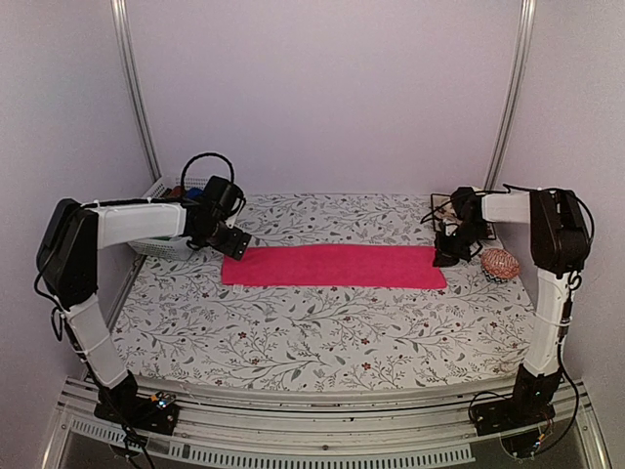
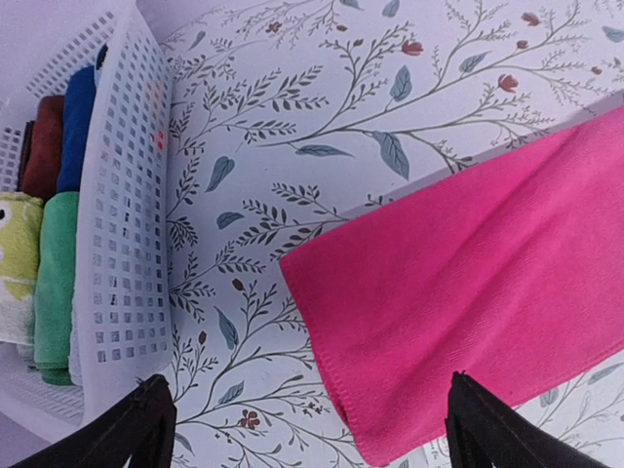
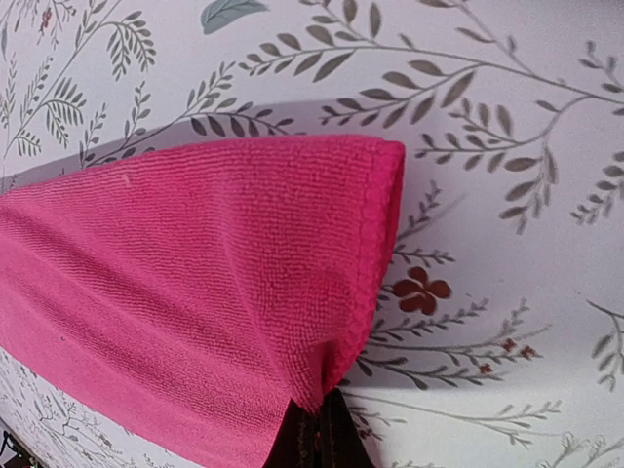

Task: Roll the towels
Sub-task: Pick up the towel from the center of the board, then fold the towel at the center of the board.

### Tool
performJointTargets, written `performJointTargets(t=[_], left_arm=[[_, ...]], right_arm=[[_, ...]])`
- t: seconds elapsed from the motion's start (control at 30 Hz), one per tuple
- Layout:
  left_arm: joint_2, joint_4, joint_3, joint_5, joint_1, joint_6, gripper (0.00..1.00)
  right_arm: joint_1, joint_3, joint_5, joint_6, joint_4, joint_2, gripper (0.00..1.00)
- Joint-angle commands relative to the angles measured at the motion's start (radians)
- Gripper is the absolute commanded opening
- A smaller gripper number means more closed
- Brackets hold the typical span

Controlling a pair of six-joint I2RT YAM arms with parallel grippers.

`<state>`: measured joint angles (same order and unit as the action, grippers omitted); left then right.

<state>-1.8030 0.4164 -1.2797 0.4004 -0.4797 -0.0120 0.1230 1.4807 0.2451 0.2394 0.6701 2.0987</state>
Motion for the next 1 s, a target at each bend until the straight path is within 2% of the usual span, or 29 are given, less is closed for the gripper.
performJointTargets(t=[0.0,0.23,0.37,0.43,0.63,0.97], left_arm=[[0.043,0.028,0.023,0.013,-0.01,-0.008,0.97],[0.054,0.051,0.033,0.006,-0.011,-0.026,0.97],[0.057,0.067,0.028,0.008,-0.011,-0.026,0.96],[0.061,0.068,0.027,0.007,-0.012,-0.026,0.97],[0.06,0.079,0.017,0.004,-0.011,-0.04,0.97],[0.059,0.088,-0.037,0.01,0.006,-0.021,0.97]], right_arm=[[-0.058,0.016,-0.028,-0.057,0.118,-0.121,0.02],[-0.134,0.038,0.036,-0.115,0.207,-0.227,0.02],[-0.152,0.112,0.026,-0.157,0.279,-0.241,0.02],[-0.143,0.163,0.084,-0.181,0.318,-0.225,0.02],[0.015,0.346,0.169,-0.201,0.373,-0.15,0.02],[0.287,0.574,0.223,-0.109,0.316,0.06,0.02]])
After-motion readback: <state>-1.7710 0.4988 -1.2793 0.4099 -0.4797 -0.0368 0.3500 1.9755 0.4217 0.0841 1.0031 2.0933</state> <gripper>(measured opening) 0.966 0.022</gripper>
